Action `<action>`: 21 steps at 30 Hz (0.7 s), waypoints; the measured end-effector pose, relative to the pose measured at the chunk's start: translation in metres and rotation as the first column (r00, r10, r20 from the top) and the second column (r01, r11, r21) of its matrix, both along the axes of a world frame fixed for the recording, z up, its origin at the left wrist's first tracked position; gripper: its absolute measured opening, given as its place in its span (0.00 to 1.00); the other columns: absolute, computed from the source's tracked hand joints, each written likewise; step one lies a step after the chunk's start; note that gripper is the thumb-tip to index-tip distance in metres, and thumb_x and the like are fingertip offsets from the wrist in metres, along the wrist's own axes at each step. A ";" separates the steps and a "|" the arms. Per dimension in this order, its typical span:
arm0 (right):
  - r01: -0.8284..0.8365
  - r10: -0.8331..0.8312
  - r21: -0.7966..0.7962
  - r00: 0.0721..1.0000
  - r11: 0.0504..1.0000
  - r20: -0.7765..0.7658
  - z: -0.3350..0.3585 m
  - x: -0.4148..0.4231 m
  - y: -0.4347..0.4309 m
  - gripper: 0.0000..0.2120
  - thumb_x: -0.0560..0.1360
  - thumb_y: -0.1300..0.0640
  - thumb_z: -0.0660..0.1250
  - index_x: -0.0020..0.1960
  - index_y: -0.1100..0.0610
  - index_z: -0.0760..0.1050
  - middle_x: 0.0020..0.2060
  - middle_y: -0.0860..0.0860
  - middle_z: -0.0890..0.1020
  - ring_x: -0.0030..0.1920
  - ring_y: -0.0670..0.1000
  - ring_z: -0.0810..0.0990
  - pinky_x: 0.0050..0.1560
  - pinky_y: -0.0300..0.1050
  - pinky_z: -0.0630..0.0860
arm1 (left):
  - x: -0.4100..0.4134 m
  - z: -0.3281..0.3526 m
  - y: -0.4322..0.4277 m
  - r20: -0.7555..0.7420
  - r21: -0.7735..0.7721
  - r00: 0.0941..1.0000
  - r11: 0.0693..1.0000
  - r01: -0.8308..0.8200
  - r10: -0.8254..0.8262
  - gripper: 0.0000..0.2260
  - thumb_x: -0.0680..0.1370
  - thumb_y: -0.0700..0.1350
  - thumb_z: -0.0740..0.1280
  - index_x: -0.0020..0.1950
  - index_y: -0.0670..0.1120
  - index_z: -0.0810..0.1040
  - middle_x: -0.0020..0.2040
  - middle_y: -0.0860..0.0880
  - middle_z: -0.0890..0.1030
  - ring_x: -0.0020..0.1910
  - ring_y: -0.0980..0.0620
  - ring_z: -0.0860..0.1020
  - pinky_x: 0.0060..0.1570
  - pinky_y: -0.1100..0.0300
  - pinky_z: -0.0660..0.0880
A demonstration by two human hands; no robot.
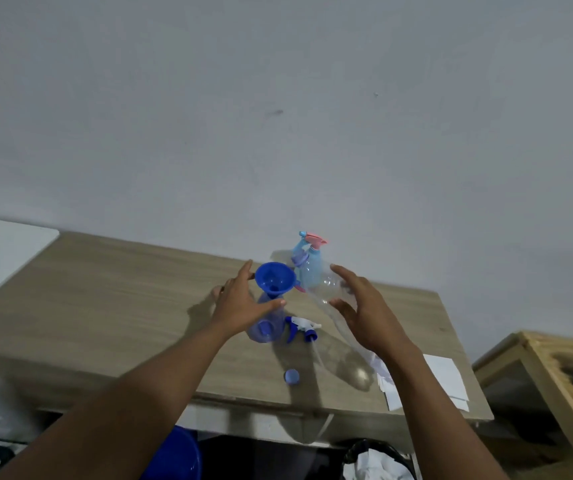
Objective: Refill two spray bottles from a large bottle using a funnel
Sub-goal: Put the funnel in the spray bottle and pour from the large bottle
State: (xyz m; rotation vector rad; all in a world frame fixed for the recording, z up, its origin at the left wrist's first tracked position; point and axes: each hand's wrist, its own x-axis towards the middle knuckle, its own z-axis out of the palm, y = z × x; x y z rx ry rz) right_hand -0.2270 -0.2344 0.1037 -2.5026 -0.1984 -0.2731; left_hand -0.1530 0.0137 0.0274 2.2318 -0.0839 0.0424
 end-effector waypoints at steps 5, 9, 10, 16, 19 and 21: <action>0.017 -0.050 -0.232 0.989 0.972 -0.138 0.012 0.001 0.008 0.27 0.80 0.49 0.64 0.75 0.37 0.58 0.62 0.51 0.75 0.59 0.53 0.77 0.57 0.47 0.76 | 0.011 -0.005 -0.003 0.009 0.029 1.000 0.999 0.017 -0.018 0.43 0.63 0.74 0.69 0.73 0.58 0.64 0.61 0.58 0.79 0.63 0.53 0.76 0.60 0.53 0.58; 0.026 -0.106 -0.387 0.977 0.922 -0.188 0.020 0.005 0.014 0.28 0.81 0.48 0.63 0.76 0.37 0.55 0.59 0.52 0.75 0.53 0.54 0.79 0.50 0.47 0.76 | 0.013 -0.004 -0.004 0.064 0.051 0.998 0.999 0.014 -0.017 0.35 0.65 0.71 0.71 0.68 0.59 0.69 0.55 0.60 0.81 0.57 0.54 0.78 0.56 0.54 0.60; 0.025 -0.114 -0.414 0.975 0.910 -0.192 0.022 0.005 0.016 0.28 0.81 0.48 0.62 0.76 0.37 0.55 0.59 0.52 0.75 0.52 0.54 0.79 0.49 0.46 0.76 | 0.012 -0.003 -0.004 0.060 0.045 0.998 0.999 0.018 -0.020 0.36 0.63 0.72 0.71 0.67 0.59 0.70 0.55 0.60 0.80 0.56 0.55 0.77 0.57 0.53 0.60; 0.008 -0.120 -0.476 0.971 0.880 -0.206 0.030 0.009 0.022 0.28 0.81 0.49 0.62 0.76 0.37 0.55 0.57 0.53 0.74 0.49 0.54 0.79 0.48 0.48 0.79 | 0.015 -0.004 -0.001 0.076 0.024 0.997 1.000 0.015 -0.017 0.36 0.63 0.73 0.69 0.67 0.59 0.70 0.55 0.59 0.81 0.56 0.55 0.77 0.61 0.53 0.62; 0.001 -0.124 -0.511 0.971 0.860 -0.206 0.034 0.011 0.022 0.28 0.81 0.49 0.63 0.76 0.36 0.55 0.57 0.52 0.74 0.49 0.54 0.79 0.47 0.48 0.79 | 0.015 -0.004 -0.001 0.086 0.009 0.996 1.000 0.003 -0.004 0.37 0.63 0.73 0.69 0.68 0.60 0.69 0.54 0.60 0.80 0.56 0.55 0.77 0.59 0.54 0.61; -0.003 -0.127 -0.545 0.972 0.839 -0.200 0.037 0.012 0.021 0.27 0.81 0.49 0.62 0.76 0.37 0.55 0.58 0.53 0.74 0.49 0.55 0.79 0.46 0.49 0.78 | 0.014 -0.003 -0.002 0.091 0.015 0.996 1.000 0.003 -0.004 0.37 0.63 0.73 0.68 0.68 0.59 0.70 0.54 0.59 0.80 0.55 0.55 0.77 0.58 0.55 0.61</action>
